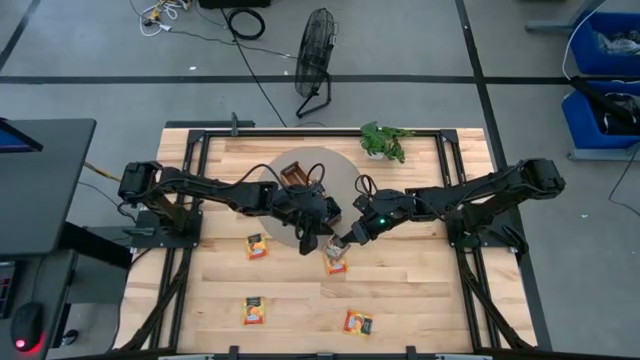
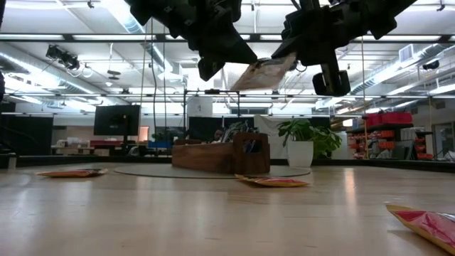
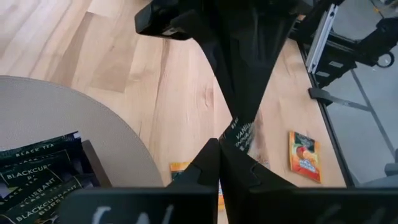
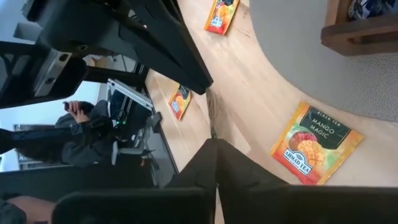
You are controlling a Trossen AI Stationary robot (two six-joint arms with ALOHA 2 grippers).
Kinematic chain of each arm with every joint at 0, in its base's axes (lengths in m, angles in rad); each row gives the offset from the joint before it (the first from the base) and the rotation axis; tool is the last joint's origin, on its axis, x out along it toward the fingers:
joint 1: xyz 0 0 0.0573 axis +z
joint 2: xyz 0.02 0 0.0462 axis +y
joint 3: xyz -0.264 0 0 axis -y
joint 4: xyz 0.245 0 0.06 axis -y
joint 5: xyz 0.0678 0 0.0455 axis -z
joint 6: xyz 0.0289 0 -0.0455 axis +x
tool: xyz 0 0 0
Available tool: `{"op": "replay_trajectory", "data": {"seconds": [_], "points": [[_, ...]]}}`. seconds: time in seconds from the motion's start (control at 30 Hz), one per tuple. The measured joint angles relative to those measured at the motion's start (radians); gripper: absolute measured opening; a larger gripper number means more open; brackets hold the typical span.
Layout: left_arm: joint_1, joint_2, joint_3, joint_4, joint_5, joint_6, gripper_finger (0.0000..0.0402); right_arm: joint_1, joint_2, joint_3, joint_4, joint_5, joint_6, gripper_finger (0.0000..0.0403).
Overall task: Pick & Place Tea
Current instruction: Put the brown tea bag into the middle section of the wooden organizer
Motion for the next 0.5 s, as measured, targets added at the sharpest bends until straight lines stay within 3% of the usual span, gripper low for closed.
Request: {"op": "replay_trajectory", "data": {"seconds": [0.3,0.5], "points": [[0.013,-0.011,0.0,0.025,-0.012,-0.104,0.0046,-0.016,-0.013,0.0,-0.005,0.032,-0.014,0.0002],[0.021,-0.092,0.002,0.122,-0.026,-0.131,0.0054,-0.052,-0.04,0.029,-0.038,0.06,-0.051,0.0001]]}}
